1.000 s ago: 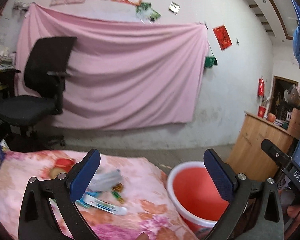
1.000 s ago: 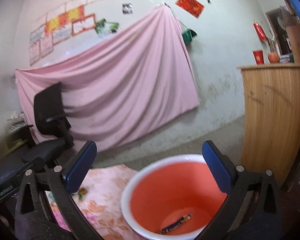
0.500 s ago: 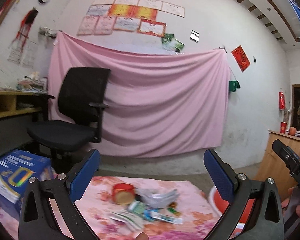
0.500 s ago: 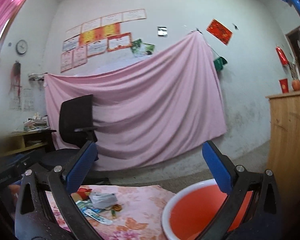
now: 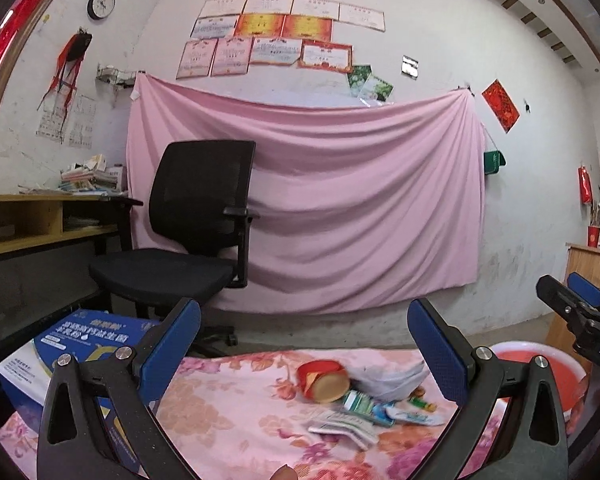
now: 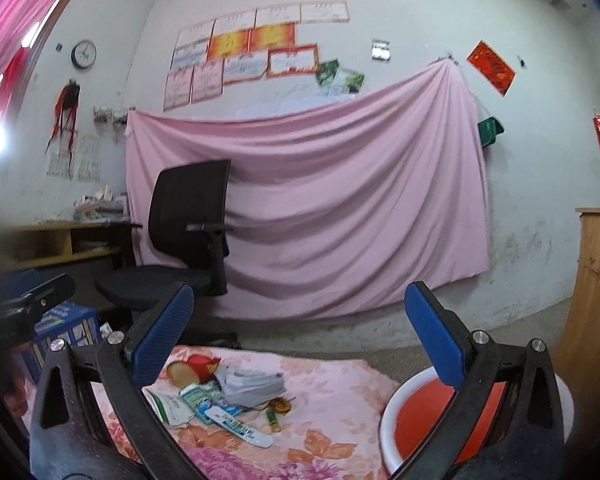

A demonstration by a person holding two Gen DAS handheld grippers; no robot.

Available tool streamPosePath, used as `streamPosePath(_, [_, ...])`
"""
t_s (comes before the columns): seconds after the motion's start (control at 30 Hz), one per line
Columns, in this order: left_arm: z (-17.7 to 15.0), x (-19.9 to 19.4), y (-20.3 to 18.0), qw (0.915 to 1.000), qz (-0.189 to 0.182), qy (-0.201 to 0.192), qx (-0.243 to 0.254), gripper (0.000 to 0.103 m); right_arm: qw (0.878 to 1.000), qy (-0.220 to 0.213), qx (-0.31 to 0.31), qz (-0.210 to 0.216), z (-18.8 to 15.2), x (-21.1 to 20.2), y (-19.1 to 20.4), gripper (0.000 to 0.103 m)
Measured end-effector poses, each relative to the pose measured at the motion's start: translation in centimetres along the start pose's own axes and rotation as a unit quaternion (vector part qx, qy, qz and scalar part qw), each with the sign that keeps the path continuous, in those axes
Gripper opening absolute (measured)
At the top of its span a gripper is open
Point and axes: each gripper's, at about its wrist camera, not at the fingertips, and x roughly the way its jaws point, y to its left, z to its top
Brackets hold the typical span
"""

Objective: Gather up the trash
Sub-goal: 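Move both tools back over the table toward the remaining trash, then grasp the white medicine packet with the left gripper while the right gripper grasps the ointment tube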

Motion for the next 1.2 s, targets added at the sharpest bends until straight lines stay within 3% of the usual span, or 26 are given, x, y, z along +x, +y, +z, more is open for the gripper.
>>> streamPosePath(0.23, [-1.7, 3.1, 0.2, 0.9964, -0.017, 0.082, 0.014, 0.101, 0.995, 0.099, 0.016, 0.02, -1.9, 3.5, -0.6, 0.103])
streamPosePath(0.47, [-3.6, 7.2, -0.4, 0.9813, -0.024, 0.19, 0.015, 0.101, 0.981, 0.194, 0.008, 0.025, -4.2, 6.5, -0.5, 0.103])
streamPosePath(0.53, [-4.3, 8.4, -0.5, 0.9741, -0.031, 0.223, 0.013, 0.099, 0.973, 0.228, -0.001, 0.029, -5.1, 7.4, -0.3, 0.103])
streamPosePath(0.6, [-5.1, 9.6, -0.5, 0.9654, -0.049, 0.256, 0.001, 0.091, 0.962, 0.269, -0.005, 0.038, -6.2, 8.5, -0.1, 0.098])
streamPosePath(0.73, [-6.4, 11.3, -0.5, 0.9473, -0.075, 0.311, -0.011, 0.067, 0.941, 0.332, 0.005, 0.072, -7.6, 10.2, -0.1, 0.091])
streamPosePath(0.83, [-7.0, 11.9, -0.7, 0.9384, -0.094, 0.332, -0.015, 0.066, 0.927, 0.366, 0.013, 0.086, -8.6, 11.1, -0.2, 0.086])
streamPosePath(0.93, [-7.6, 12.5, -0.7, 0.9285, -0.114, 0.352, -0.033, 0.058, 0.918, 0.384, 0.006, 0.102, -9.1, 11.5, 0.3, 0.081])
streamPosePath(1.03, [-8.4, 13.4, -0.5, 0.913, -0.118, 0.386, -0.058, 0.046, 0.907, 0.405, -0.004, 0.118, -9.7, 12.1, 1.1, 0.072])
streamPosePath(1.1, [-8.8, 13.8, -0.1, 0.9027, -0.124, 0.403, -0.087, 0.043, 0.899, 0.42, -0.007, 0.126, -10.1, 12.6, 1.3, 0.07])
streamPosePath(1.2, [-8.7, 13.7, 0.3, 0.8995, -0.13, 0.402, -0.113, 0.043, 0.889, 0.439, -0.005, 0.131, -10.8, 13.2, 1.5, 0.07])
